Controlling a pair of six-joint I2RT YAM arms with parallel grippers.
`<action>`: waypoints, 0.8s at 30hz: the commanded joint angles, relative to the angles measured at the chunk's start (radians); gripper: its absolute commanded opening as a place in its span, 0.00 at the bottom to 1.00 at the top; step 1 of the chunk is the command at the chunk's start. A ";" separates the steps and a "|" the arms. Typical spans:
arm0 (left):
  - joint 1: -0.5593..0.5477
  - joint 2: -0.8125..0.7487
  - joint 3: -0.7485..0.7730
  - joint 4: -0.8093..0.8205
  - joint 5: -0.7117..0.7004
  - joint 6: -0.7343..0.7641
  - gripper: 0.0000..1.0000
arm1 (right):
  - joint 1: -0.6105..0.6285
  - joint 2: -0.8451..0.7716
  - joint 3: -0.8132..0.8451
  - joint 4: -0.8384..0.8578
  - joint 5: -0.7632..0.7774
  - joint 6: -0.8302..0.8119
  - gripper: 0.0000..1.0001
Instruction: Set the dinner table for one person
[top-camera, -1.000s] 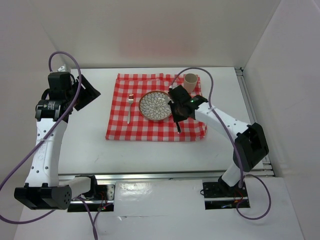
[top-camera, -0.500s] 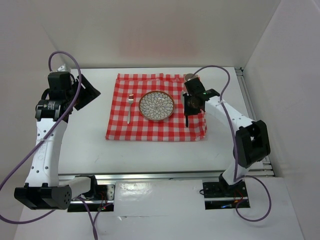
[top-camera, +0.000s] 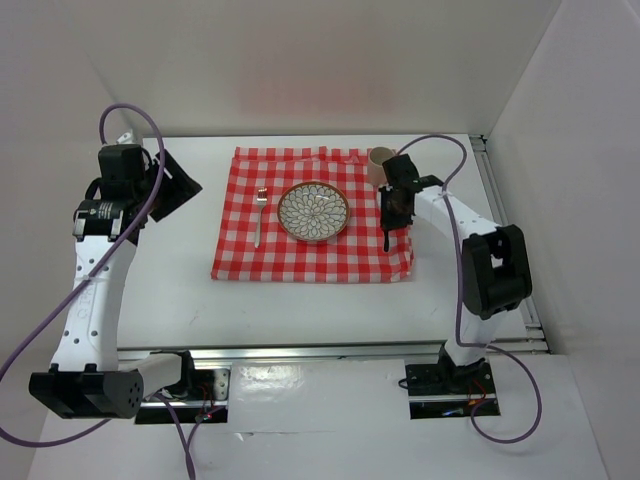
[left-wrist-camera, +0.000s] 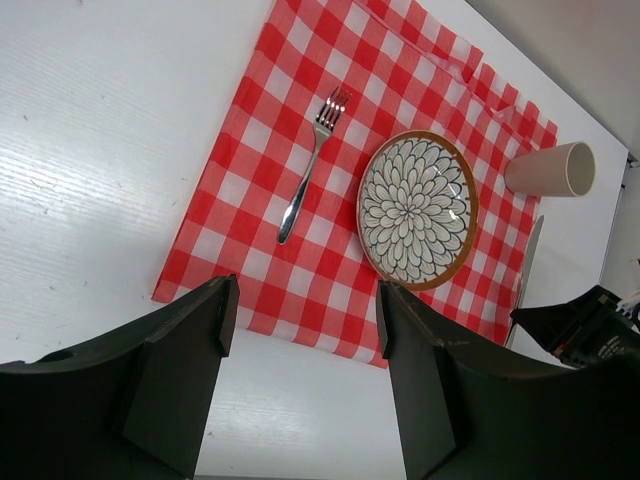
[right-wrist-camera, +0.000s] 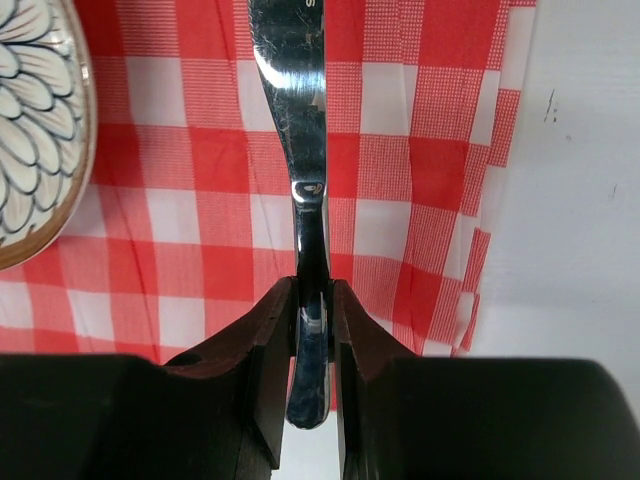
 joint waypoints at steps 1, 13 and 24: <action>0.005 -0.003 -0.004 0.032 -0.012 0.004 0.74 | -0.016 0.039 0.014 0.068 0.000 -0.025 0.00; 0.005 0.016 -0.013 0.041 -0.021 0.004 0.74 | -0.029 0.178 0.066 0.111 -0.025 -0.016 0.01; 0.005 -0.003 0.005 0.032 -0.009 0.004 0.74 | -0.018 0.006 0.126 0.044 -0.006 0.003 0.70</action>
